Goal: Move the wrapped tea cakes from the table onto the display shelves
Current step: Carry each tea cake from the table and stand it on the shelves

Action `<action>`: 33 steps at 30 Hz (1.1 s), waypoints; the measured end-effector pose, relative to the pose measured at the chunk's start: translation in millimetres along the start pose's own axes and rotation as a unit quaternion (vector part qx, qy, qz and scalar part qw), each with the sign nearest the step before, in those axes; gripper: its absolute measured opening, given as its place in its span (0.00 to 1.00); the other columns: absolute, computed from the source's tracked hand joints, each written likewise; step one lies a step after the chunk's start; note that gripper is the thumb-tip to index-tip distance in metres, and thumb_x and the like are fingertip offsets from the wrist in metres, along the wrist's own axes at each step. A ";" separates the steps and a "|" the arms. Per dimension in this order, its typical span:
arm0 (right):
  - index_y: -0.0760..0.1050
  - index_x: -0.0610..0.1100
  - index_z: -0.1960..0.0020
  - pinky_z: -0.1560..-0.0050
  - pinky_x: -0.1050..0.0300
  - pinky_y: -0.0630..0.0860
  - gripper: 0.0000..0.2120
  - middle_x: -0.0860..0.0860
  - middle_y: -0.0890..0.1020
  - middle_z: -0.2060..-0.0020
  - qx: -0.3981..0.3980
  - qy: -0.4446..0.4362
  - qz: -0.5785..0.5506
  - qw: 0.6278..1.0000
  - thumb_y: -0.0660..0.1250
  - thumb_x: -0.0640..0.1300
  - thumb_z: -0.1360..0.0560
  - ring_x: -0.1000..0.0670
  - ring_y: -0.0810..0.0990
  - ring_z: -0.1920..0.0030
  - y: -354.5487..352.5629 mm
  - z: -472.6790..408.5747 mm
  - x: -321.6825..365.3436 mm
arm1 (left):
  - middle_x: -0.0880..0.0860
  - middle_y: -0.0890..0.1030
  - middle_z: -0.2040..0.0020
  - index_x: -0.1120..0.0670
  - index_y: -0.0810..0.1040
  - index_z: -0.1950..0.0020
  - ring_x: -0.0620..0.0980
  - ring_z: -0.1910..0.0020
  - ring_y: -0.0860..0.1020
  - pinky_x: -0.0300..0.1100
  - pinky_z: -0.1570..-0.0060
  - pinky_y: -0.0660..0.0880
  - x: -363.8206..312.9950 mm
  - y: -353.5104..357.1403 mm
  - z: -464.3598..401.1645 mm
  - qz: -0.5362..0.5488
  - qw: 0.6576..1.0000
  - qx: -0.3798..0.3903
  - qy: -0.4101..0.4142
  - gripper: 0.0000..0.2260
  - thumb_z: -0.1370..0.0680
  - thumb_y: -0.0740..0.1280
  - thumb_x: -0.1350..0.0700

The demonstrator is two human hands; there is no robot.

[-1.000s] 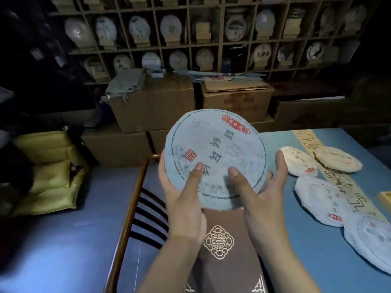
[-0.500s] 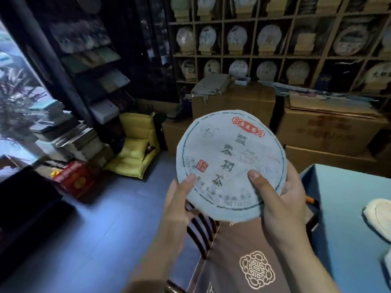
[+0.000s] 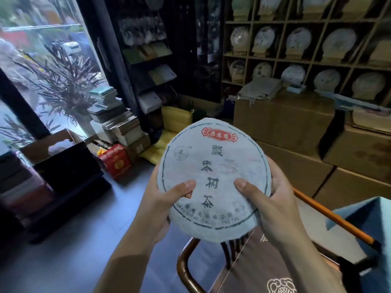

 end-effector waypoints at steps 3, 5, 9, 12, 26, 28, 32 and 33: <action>0.75 0.59 0.36 0.55 0.53 0.83 0.29 0.51 0.84 0.43 0.035 -0.004 -0.025 0.999 0.77 0.49 0.36 0.47 0.84 0.44 45.0 -29.4 -11.1 | 0.58 0.80 0.37 0.48 0.72 0.30 0.61 0.40 0.80 0.53 0.49 0.80 -17.0 -44.3 -9.3 0.002 1.000 -0.025 0.016 0.29 0.30 0.75 0.58; 0.73 0.54 0.33 0.55 0.54 0.83 0.32 0.49 0.84 0.42 0.051 -0.008 -0.038 0.998 0.77 0.48 0.36 0.47 0.84 0.44 83.7 -50.6 -22.4 | 0.59 0.80 0.37 0.48 0.74 0.32 0.61 0.40 0.80 0.54 0.48 0.80 -31.7 -81.4 -15.9 -0.005 0.999 -0.040 0.036 0.28 0.31 0.75 0.58; 0.72 0.55 0.32 0.56 0.56 0.83 0.32 0.52 0.83 0.43 0.068 -0.032 -0.023 0.997 0.78 0.48 0.34 0.49 0.84 0.44 176.1 -104.6 -42.6 | 0.59 0.83 0.41 0.49 0.77 0.36 0.61 0.42 0.81 0.53 0.50 0.81 -70.3 -174.4 -38.9 -0.002 0.991 -0.109 0.074 0.27 0.34 0.77 0.58; 0.68 0.60 0.30 0.55 0.60 0.83 0.31 0.61 0.81 0.42 0.065 -0.047 0.020 0.997 0.76 0.53 0.30 0.56 0.83 0.44 241.7 -148.5 -51.5 | 0.59 0.83 0.43 0.51 0.79 0.38 0.61 0.44 0.82 0.54 0.52 0.81 -99.5 -239.5 -63.8 -0.008 0.983 -0.154 0.104 0.26 0.35 0.78 0.58; 0.70 0.63 0.38 0.54 0.62 0.82 0.26 0.62 0.83 0.45 0.003 -0.085 0.037 0.996 0.76 0.54 0.33 0.57 0.83 0.46 361.8 -273.8 -89.1 | 0.60 0.85 0.48 0.55 0.83 0.44 0.58 0.49 0.84 0.47 0.55 0.81 -132.1 -382.9 -203.0 0.042 0.981 -0.150 0.119 0.21 0.35 0.81 0.54; 0.71 0.64 0.40 0.55 0.62 0.82 0.25 0.61 0.84 0.47 -0.007 -0.082 0.032 0.996 0.76 0.54 0.34 0.57 0.84 0.47 352.9 -296.7 -95.2 | 0.60 0.85 0.47 0.55 0.83 0.44 0.59 0.48 0.84 0.49 0.54 0.81 -128.0 -382.0 -231.3 0.030 0.986 -0.123 0.106 0.21 0.35 0.81 0.54; 0.74 0.64 0.42 0.56 0.60 0.82 0.23 0.59 0.85 0.47 -0.029 -0.095 0.006 0.995 0.76 0.51 0.34 0.55 0.85 0.47 324.9 -355.2 -97.7 | 0.62 0.85 0.49 0.55 0.84 0.46 0.61 0.50 0.84 0.49 0.56 0.82 -119.9 -367.6 -305.7 0.037 0.992 -0.096 0.076 0.21 0.38 0.81 0.56; 0.74 0.63 0.41 0.55 0.60 0.82 0.23 0.58 0.85 0.47 -0.036 -0.103 0.007 0.994 0.76 0.50 0.34 0.54 0.85 0.47 314.5 -371.3 -95.4 | 0.62 0.85 0.48 0.56 0.84 0.46 0.61 0.50 0.84 0.50 0.56 0.82 -116.5 -358.9 -327.2 0.038 0.994 -0.082 0.067 0.21 0.38 0.80 0.56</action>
Point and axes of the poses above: each hand's wrist, its own z-axis away from the middle knuckle, its own y-axis out of the palm, x = y × z, the point moved 7 cm from there along -z, towards the middle knuckle
